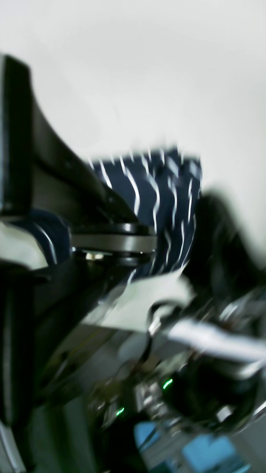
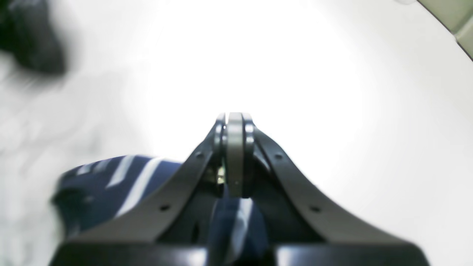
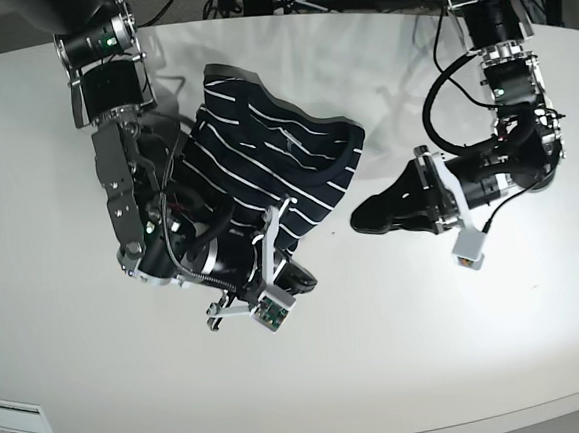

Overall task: Fold the T-shirt properly
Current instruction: 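Fold the lifted end over the stack with the right gripper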

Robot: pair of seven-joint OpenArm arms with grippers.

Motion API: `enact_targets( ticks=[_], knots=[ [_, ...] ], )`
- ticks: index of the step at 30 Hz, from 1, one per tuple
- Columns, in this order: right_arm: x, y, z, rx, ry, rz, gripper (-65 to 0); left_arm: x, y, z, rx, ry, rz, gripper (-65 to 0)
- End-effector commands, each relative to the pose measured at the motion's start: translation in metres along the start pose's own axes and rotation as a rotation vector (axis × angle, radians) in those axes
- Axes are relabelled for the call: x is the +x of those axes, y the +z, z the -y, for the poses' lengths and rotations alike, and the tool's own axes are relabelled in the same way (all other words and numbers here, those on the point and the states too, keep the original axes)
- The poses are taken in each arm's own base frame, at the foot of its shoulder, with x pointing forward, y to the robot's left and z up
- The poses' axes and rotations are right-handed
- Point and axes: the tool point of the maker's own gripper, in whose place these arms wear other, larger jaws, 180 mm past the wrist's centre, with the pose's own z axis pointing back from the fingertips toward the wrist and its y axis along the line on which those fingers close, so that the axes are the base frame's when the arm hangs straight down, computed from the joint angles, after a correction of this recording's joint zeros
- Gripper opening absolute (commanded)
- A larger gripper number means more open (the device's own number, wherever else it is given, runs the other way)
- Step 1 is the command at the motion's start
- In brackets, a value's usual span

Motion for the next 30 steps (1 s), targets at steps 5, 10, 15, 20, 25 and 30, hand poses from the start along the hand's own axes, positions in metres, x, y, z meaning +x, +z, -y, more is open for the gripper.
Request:
enact_targets(
  ticks=[5,10,15,20,25,30],
  knots=[
    [0.014,-0.017,0.029,0.003,-0.005,-0.007,-65.0,-0.007,-0.037,0.035,-0.152,-0.036,-0.056,-65.0],
    [-0.013,-0.035,0.037,0.032,-0.028,-0.120,-65.0,-0.047,-0.075,0.057,-0.216,-0.072,-0.224,-65.0],
    [-0.062,-0.037,0.033,0.053,0.001,-0.278,-65.0,-0.103,-0.094,0.042,-0.090,-0.194,-0.505,-65.0],
    [-0.110,-0.010,0.048,0.020,-0.039,-0.442,-65.0,-0.120,-0.078,0.004,0.086,-0.278,-0.633,-65.0],
    [-0.130,0.023,0.048,0.063,-0.138,-0.484,-65.0,-0.115,-0.053,-0.027,0.204,-0.341,-0.649,-65.0],
    [-0.144,0.050,0.029,0.057,-0.159,-0.488,-65.0,-0.104,-0.043,-0.044,0.268,-0.396,-0.609,-65.0]
  ],
)
